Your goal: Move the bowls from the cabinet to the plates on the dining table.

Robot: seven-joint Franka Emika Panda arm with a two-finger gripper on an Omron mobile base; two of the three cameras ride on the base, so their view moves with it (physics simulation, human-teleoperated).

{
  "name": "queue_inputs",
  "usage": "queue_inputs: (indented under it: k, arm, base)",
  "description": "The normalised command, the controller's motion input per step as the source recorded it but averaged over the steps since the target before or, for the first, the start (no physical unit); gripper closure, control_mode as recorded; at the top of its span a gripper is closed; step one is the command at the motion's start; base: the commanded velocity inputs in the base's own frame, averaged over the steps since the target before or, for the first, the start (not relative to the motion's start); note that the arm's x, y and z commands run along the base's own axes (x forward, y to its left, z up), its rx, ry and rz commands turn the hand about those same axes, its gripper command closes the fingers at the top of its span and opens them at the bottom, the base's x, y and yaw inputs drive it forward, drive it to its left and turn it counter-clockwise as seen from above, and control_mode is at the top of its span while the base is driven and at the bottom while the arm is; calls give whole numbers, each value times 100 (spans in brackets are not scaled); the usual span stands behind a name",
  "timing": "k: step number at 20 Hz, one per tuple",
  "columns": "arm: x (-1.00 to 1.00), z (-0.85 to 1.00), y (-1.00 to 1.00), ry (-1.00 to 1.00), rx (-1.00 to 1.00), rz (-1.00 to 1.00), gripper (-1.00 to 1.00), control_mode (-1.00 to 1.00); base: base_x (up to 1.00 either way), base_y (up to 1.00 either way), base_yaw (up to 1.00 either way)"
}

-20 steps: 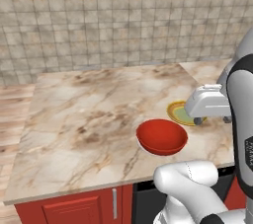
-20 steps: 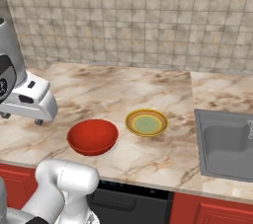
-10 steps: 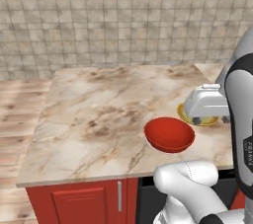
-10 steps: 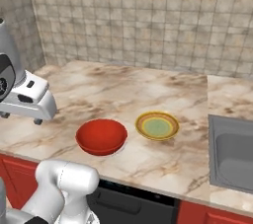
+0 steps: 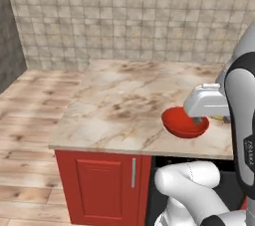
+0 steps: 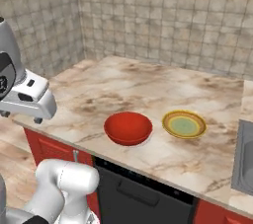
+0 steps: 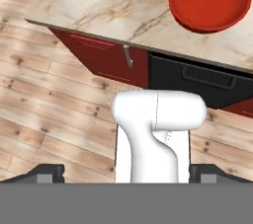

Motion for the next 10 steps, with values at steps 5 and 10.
queue_inputs:
  k: [5,10]
  arm:
    - [0,0,0,0,0,0,-100,100]
    - [0,0,0,0,0,0,-100,100]
  base:
    - [-83,49,43]
    - [-44,42,46]
